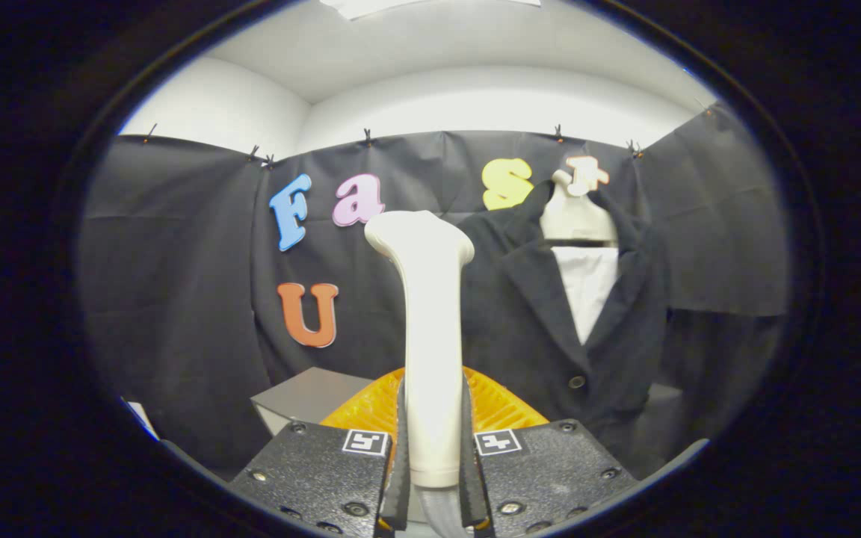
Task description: Iron the clothes twice with a garment steamer, once on the left side and once on the right side.
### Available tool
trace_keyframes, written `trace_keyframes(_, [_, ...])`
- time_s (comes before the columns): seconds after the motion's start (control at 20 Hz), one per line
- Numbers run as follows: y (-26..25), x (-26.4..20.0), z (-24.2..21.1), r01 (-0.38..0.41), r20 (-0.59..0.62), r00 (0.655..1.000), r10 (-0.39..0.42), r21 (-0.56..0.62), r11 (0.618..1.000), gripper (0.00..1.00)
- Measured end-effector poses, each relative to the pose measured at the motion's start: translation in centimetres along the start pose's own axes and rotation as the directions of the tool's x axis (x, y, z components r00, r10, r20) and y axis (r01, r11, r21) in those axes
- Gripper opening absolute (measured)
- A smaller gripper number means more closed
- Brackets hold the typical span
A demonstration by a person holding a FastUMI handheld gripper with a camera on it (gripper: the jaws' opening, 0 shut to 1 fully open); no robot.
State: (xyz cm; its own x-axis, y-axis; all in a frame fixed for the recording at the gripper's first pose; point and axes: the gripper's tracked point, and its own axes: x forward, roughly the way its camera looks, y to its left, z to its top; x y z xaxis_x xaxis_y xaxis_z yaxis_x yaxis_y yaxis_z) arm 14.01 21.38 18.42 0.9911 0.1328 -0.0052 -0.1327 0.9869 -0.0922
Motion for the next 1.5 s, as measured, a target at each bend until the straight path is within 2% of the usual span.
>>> trace_keyframes(0.25, [-4.9,0.4,-0.1,0.114,0.043,0.993,-0.112,-0.039,0.993,0.29])
trace_keyframes(0.55, [-8.7,2.3,-0.9,0.218,0.113,0.972,-0.204,-0.127,0.968,0.29])
trace_keyframes(0.8, [-10.3,3.3,-3.7,0.239,0.117,0.968,-0.222,-0.165,0.957,0.29])
trace_keyframes(1.0, [-10.2,4.0,-7.5,0.181,0.03,0.984,-0.178,-0.174,0.968,0.29])
trace_keyframes(1.5, [-12.4,2.4,-13.4,0.221,-0.037,0.971,-0.235,-0.223,0.949,0.29])
